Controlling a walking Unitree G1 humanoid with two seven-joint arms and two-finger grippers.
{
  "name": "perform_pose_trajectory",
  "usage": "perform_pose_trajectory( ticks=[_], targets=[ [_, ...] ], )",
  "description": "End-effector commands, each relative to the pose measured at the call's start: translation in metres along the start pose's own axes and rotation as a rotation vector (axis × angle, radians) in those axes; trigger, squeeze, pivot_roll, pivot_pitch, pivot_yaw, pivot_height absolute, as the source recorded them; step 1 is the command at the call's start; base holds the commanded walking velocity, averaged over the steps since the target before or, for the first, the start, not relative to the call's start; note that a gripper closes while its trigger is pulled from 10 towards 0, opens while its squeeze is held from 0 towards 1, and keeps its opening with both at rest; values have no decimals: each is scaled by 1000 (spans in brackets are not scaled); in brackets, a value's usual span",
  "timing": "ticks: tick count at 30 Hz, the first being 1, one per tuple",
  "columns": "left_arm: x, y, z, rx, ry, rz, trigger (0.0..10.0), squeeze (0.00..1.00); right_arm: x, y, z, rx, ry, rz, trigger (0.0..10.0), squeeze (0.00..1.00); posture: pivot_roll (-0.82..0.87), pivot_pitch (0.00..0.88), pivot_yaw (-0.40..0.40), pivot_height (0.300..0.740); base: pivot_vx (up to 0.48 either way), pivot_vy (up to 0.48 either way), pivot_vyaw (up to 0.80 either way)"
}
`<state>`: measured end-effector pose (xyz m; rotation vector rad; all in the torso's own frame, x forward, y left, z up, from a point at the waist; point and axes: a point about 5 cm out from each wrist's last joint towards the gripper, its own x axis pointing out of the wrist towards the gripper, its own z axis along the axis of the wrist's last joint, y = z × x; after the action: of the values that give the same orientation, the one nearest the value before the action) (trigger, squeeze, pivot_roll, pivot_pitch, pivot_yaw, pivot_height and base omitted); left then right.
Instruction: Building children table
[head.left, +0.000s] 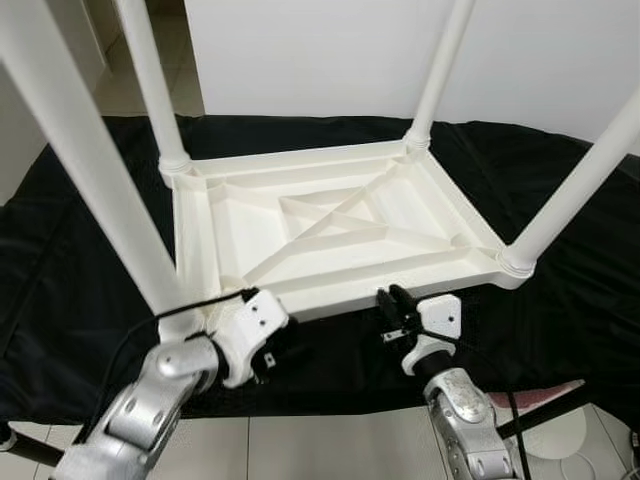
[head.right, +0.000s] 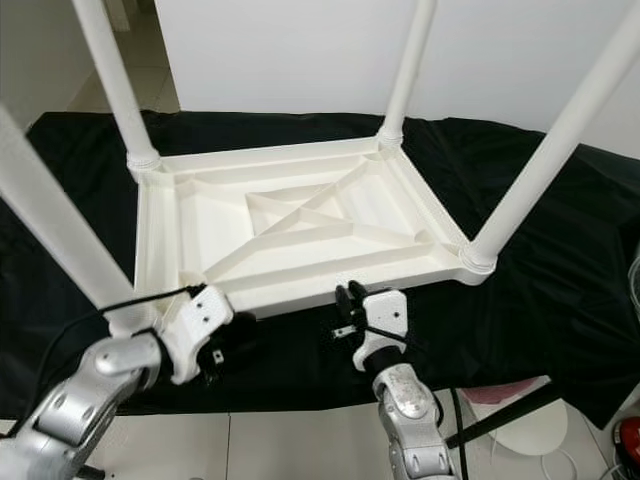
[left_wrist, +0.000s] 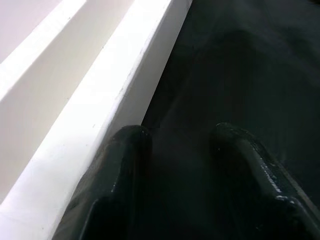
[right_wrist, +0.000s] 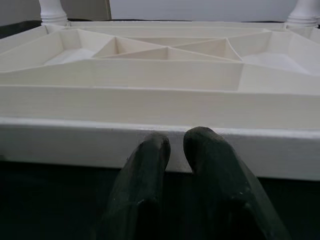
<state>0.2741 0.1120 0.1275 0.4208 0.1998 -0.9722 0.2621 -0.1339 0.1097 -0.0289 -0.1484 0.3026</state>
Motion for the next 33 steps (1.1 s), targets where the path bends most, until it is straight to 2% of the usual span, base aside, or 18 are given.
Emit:
perform_pose_trajectory(
  ticks=[1, 2, 6, 10, 15, 17, 18, 19, 22, 23, 24, 26, 27, 29, 30, 31, 33],
  targets=[
    [3, 16, -4, -3, 26, 215, 10000, 0, -3, -3, -3, -2, 19, -13, 10000, 0, 62, 106, -26, 740, 0, 0, 0],
    [6, 23, -1, 5, 19, 257, 10000, 0, -3, -3, -2, -3, 20, -15, 10000, 0, 60, 107, -25, 740, 0, 0, 0],
    [10, 32, 2, 22, 16, 298, 10000, 0, -3, -4, -2, -5, 21, -19, 10000, 0, 58, 106, -23, 740, 0, 0, 0],
    [6, 29, 1, 15, 6, 290, 10000, 0, -3, -4, -2, -7, 23, -25, 10000, 0, 58, 106, -22, 740, 0, 0, 0],
    [-4, 18, 2, 16, -61, 207, 10000, 0, -3, -3, -3, -8, 30, -17, 10000, 0, 67, 104, -28, 740, 0, 0, 0],
    [-14, 13, 3, 27, -112, 173, 10000, 0, -2, -3, -4, -9, 33, -10, 10000, 0, 76, 103, -32, 740, 0, 0, 0],
    [-14, 13, 3, 27, -112, 173, 10000, 0, -2, -3, -4, -9, 33, -10, 10000, 0, 76, 103, -32, 740, 0, 0, 0],
    [-22, 12, 1, 48, -117, 197, 10000, 0, -1, -3, -4, -11, 34, -4, 10000, 0, 85, 102, -35, 740, 0, 0, 0],
    [-27, 13, -1, 67, -117, 219, 10000, 0, -1, -3, -4, -13, 35, -1, 10000, 0, 90, 101, -37, 740, 0, 0, 0],
    [-35, 13, -2, 82, -132, 247, 10000, 0, 1, -4, -4, -14, 35, 3, 10000, 0, 97, 101, -39, 740, 0, 0, 0],
    [-35, 13, -2, 82, -132, 247, 10000, 0, 1, -4, -4, -14, 35, 3, 10000, 0, 97, 101, -39, 740, 0, 0, 0],
    [-55, 9, -4, 95, -164, 263, 10000, 0, 2, -5, -6, -19, 40, 12, 10000, 0, 119, 98, -48, 740, 0, 0, 0],
    [-55, 9, -4, 95, -164, 263, 10000, 0, 2, -5, -6, -19, 40, 12, 10000, 0, 119, 98, -48, 740, 0, 0, 0],
    [-81, 0, -8, 100, -202, 261, 10000, 0, 6, -5, -7, -23, 45, 31, 10000, 0, 130, 95, -53, 740, 0, 0, 0],
    [-81, 0, -8, 100, -202, 261, 10000, 0, 6, -5, -7, -23, 45, 31, 10000, 0, 130, 95, -53, 740, 0, 0, 0],
    [-97, -2, -9, 74, -232, 256, 10000, 0, 7, -5, -8, -24, 48, 41, 10000, 0, 137, 93, -58, 740, 0, 0, 0],
    [-97, -2, -9, 74, -232, 256, 10000, 0, 7, -5, -8, -24, 48, 41, 10000, 0, 137, 93, -58, 740, 0, 0, 0]
  ],
)
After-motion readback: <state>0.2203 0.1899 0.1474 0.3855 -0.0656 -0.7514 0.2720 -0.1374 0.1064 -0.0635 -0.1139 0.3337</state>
